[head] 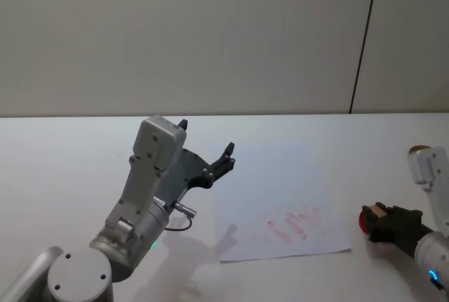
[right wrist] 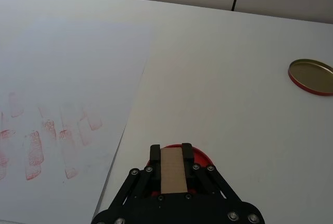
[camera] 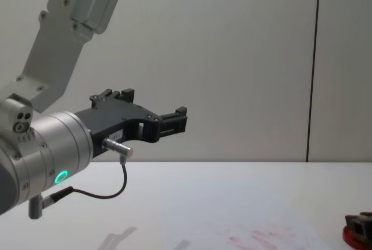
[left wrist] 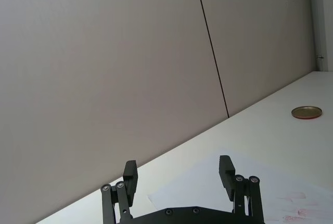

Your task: Use the one hand to pick up the stamp and affix it onto the A4 paper.

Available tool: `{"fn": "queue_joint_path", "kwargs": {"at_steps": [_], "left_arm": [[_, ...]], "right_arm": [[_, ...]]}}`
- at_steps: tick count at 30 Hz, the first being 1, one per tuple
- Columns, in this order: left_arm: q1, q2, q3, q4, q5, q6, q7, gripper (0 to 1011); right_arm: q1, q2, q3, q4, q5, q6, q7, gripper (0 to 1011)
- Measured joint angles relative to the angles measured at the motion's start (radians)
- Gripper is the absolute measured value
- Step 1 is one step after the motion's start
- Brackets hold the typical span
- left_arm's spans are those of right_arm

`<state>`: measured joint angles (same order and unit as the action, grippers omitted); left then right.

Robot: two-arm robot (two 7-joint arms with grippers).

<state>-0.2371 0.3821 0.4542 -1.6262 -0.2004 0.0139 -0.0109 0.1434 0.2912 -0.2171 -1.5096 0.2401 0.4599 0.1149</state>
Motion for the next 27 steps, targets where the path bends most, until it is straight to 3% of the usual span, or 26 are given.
{"fn": "queue_joint_path", "kwargs": {"at_steps": [12,27], "left_arm": [[0.000,0.000,0.000,0.000,0.000,0.000,0.000,993],[0.000,0.000,0.000,0.000,0.000,0.000,0.000,993]], "right_arm": [[0.004,0.000,0.002,-0.003,-0.015,-0.034,0.000,220],[0.021,0.005,-0.001,-0.115,-0.080,-0.082,0.037,219]]}}
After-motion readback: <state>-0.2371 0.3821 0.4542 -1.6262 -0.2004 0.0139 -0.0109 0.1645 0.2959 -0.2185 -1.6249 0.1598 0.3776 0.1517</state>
